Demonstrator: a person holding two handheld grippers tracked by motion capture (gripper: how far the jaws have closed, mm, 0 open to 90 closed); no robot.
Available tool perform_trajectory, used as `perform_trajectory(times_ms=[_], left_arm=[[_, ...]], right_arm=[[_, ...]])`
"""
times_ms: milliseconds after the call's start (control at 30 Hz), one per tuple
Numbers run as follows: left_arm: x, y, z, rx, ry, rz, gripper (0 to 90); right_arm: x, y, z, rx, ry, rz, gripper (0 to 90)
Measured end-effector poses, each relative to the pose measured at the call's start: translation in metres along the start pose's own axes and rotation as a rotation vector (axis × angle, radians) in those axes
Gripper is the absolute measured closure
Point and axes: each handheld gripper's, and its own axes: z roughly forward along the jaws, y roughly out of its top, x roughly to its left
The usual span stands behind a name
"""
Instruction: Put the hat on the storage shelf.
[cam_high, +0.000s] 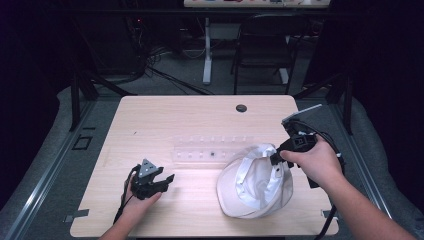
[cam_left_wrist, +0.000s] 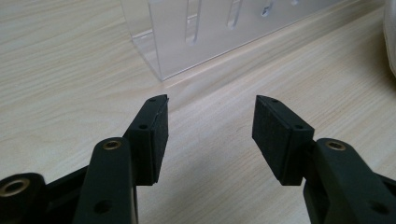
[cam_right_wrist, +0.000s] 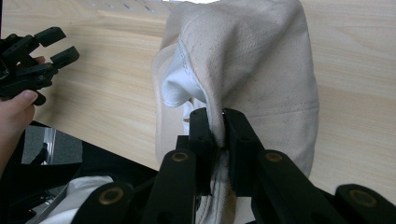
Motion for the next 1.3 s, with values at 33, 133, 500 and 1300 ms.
perform_trajectory(times_ms=[33,133,500,1300], left_arm=[[0.0,0.0,0.0,0.0,0.0,0.0,46.4],[0.0,0.0,0.0,0.0,-0.001,0.001,46.4],[0.0,0.0,0.0,0.0,0.0,0.0,46.4],[-0.002,0.0,0.0,-0.006,-0.015,0.0,46.0]], right_arm=[[0.001,0.0,0.0,-0.003,0.0,0.008,82.3],[0.002,0.001,-0.003,0.0,0.007,0.014,82.3],[0.003,0.005,-0.01,0.016,0.125,0.043,82.2],[0.012,0.012,-0.025,-0.017,0.259,0.055,82.3]])
